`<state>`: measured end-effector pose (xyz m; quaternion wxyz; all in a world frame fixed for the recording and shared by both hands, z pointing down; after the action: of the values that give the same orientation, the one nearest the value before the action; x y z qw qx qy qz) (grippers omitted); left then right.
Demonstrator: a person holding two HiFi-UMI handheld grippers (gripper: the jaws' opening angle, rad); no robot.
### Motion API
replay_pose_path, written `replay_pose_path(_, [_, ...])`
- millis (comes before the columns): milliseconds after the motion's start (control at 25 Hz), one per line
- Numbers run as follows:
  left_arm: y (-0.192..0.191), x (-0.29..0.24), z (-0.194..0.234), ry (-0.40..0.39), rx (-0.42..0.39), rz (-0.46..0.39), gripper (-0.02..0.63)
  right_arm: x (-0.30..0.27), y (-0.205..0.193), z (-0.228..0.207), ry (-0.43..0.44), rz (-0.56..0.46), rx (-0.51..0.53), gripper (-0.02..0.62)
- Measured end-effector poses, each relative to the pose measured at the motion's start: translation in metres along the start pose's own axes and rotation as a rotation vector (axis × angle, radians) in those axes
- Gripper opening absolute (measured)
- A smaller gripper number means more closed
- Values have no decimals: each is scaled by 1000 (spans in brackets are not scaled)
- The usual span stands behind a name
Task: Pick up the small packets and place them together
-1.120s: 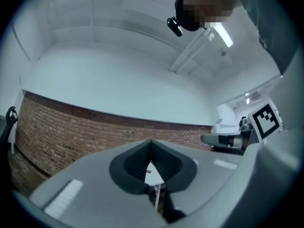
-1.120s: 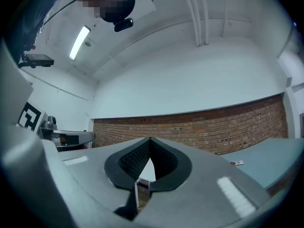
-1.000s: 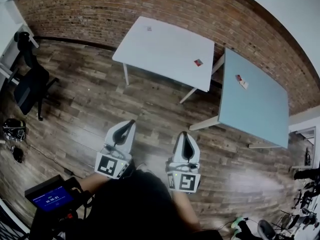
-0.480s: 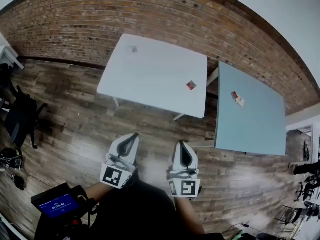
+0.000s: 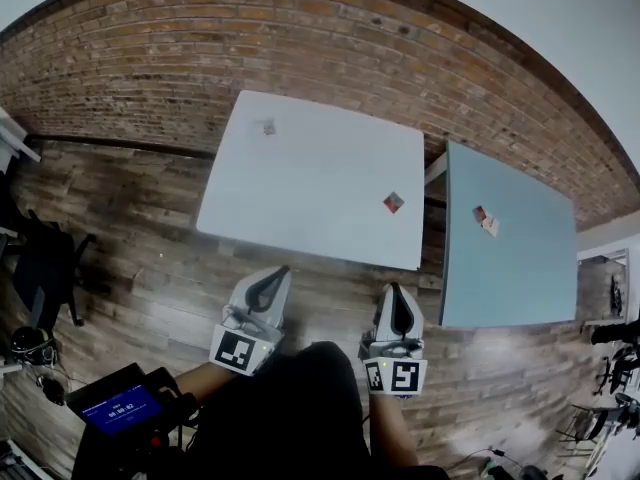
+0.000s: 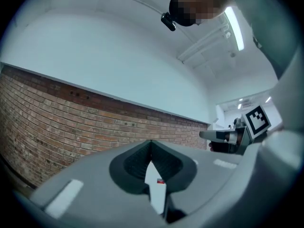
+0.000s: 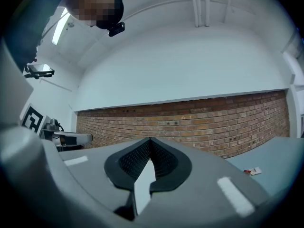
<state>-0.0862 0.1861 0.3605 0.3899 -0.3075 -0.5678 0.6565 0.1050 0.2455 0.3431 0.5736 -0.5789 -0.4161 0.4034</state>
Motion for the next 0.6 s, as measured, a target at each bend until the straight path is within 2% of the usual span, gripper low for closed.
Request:
replay_pose_path(200, [-3,-26,16,23,0,-2,0,-29,-12,-5,35,25,-10,2])
replay_pose_path(360, [-10,-53,29,51,-33,-1,0,-60,-20,-16,83,32,-15,2])
replay_pose_path(600, [-19,-119,40,127,-49,-10,0,-118,-20,-65,167,26,14,2])
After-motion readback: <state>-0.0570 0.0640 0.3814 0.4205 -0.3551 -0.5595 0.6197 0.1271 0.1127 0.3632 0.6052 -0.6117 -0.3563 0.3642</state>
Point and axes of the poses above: the fingertips, and each gripper's own axes: x backward along the fingers, z to its left, y out of its top, the point moved 2 cm from there along x, backward along the fingers, and after that the axes turned 14 degrees about y, right-handed, at the moved point
